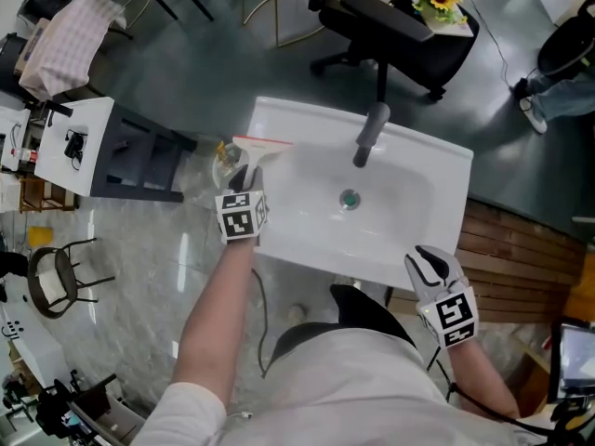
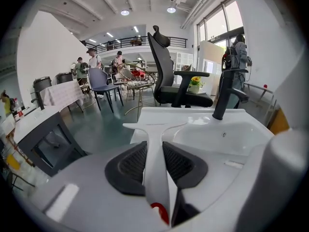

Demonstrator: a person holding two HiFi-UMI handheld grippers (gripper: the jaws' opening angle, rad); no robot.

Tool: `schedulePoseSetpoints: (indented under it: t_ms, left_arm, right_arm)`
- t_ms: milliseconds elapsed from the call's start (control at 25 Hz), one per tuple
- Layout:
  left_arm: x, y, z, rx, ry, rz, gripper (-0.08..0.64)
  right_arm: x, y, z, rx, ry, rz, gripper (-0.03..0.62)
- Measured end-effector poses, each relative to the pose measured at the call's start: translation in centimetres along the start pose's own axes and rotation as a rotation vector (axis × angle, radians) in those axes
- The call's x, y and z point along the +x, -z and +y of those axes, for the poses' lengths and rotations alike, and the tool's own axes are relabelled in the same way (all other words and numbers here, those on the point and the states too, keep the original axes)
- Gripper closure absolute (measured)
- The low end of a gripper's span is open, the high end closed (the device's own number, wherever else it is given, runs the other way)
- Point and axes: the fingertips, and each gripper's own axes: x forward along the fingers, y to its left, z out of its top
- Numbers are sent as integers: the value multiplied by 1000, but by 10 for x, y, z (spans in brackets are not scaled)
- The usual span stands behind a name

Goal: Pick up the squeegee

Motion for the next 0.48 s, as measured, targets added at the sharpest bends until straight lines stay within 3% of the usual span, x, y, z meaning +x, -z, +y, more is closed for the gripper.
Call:
schedulePoseSetpoints:
  t_ms: [480]
  left_arm:
    - [-88,-2,3,-20,49,-84,451]
  right_arm:
    - [-11,-10,63,-14,19,-53,514]
